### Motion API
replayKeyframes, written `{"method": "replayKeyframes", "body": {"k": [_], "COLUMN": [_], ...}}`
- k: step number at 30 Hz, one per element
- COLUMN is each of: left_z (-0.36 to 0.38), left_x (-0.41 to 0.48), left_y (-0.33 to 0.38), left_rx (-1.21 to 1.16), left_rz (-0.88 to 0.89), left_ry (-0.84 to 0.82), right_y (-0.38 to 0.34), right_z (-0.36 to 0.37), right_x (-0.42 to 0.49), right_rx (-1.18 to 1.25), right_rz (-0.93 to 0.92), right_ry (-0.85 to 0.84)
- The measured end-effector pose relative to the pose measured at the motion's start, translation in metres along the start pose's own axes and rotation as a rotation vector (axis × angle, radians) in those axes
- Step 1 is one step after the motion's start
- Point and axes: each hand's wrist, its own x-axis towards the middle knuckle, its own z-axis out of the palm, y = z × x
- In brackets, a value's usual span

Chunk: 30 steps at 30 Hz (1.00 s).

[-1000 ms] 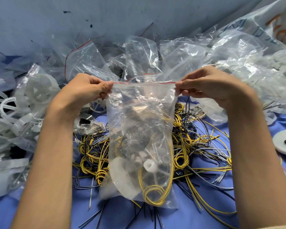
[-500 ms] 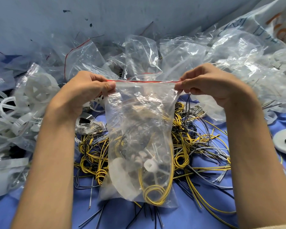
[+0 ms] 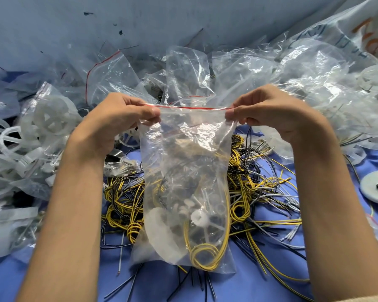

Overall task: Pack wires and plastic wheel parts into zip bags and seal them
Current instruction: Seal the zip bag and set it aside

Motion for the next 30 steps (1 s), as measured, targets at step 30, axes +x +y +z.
{"method": "replayKeyframes", "body": {"k": [30], "left_z": [0.0063], "left_x": [0.0003], "left_y": [0.0002], "left_rx": [-0.010], "left_rz": [0.102], "left_ry": [0.012], "right_y": [0.0048], "right_z": [0.0031], "right_x": [0.0034], "right_rx": [0.059], "right_rz": [-0.193], "right_ry": [-0.072]}}
